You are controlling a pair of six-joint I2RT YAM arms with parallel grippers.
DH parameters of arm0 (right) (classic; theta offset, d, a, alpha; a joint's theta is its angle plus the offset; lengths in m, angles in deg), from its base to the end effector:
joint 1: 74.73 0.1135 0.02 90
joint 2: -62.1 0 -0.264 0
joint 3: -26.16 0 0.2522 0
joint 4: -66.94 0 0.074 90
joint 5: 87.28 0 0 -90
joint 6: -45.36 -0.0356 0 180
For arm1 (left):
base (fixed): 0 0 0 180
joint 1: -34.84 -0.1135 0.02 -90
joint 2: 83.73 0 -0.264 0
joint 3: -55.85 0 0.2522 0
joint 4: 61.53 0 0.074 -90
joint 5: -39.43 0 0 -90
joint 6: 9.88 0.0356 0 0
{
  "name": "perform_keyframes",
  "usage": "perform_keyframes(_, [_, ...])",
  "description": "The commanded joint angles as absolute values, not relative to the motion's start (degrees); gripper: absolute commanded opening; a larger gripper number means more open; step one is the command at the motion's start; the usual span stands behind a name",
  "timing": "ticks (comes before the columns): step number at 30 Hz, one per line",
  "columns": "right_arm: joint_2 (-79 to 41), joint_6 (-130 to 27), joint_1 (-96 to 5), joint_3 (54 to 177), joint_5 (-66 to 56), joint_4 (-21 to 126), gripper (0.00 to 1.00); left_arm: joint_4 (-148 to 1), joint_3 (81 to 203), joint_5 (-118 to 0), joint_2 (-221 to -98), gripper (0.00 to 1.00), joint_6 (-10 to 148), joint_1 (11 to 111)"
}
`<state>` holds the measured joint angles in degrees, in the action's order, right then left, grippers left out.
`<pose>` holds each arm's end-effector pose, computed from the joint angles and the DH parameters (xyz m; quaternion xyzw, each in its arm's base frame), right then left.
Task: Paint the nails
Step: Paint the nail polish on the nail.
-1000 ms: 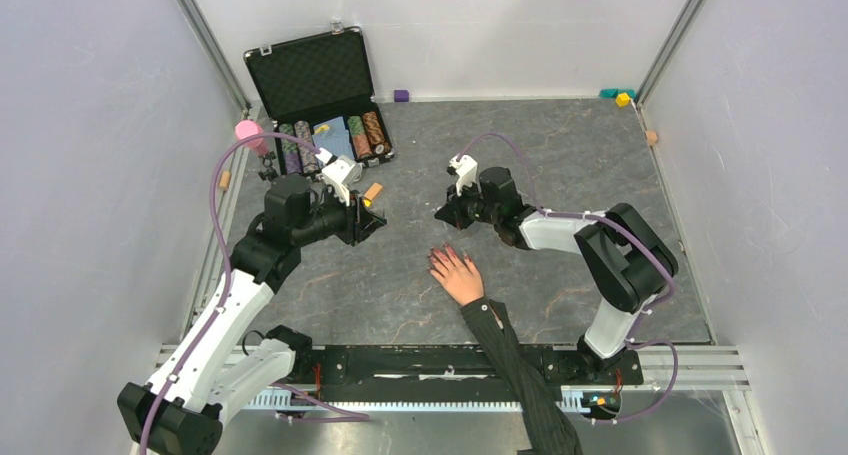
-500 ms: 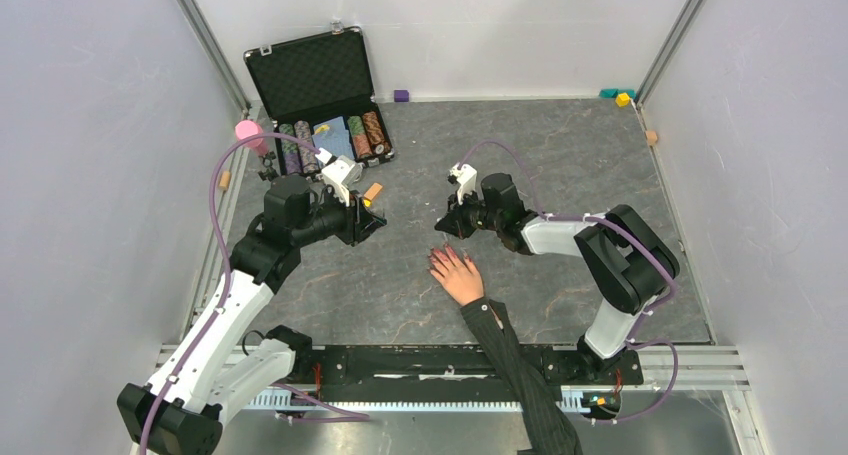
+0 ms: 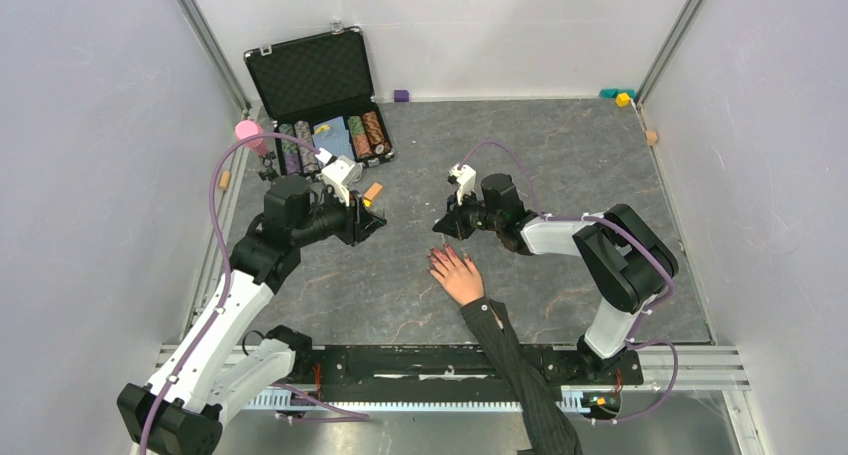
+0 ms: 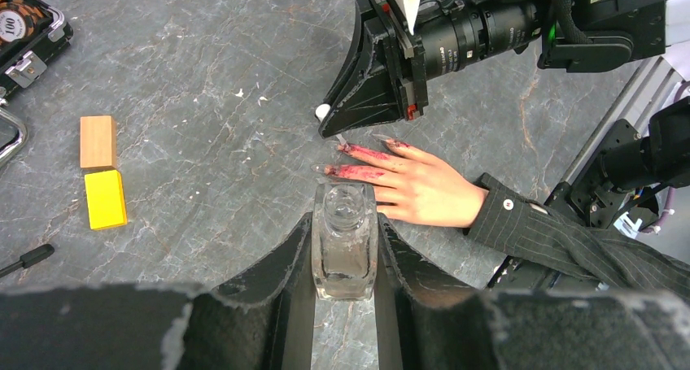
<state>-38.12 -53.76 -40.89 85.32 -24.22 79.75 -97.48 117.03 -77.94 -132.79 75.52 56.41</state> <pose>0.2818 0.2084 0.1576 -0.2954 0.7897 0.3688 0.3912 0.1709 -0.0851 0.3232 0.2479 0.7861 -0.3132 0.4717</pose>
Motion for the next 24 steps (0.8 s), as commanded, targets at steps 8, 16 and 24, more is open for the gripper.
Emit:
perform_keyframes(8, [-39.8, -53.5, -41.0, 86.1, -24.7, 82.4, 0.00, -95.2, 117.2, -79.2, -132.1, 0.02, 76.6, 56.1])
perform_keyframes(16, [-40.4, -53.3, -41.0, 86.4, -24.2, 82.4, 0.00, -95.3, 117.2, -79.2, -132.1, 0.02, 76.7, 56.1])
perform_keyframes(24, [-41.0, -53.1, -41.0, 86.6, -23.5, 82.5, 0.00, -95.3, 117.2, -79.1, -132.2, 0.02, 76.8, 56.1])
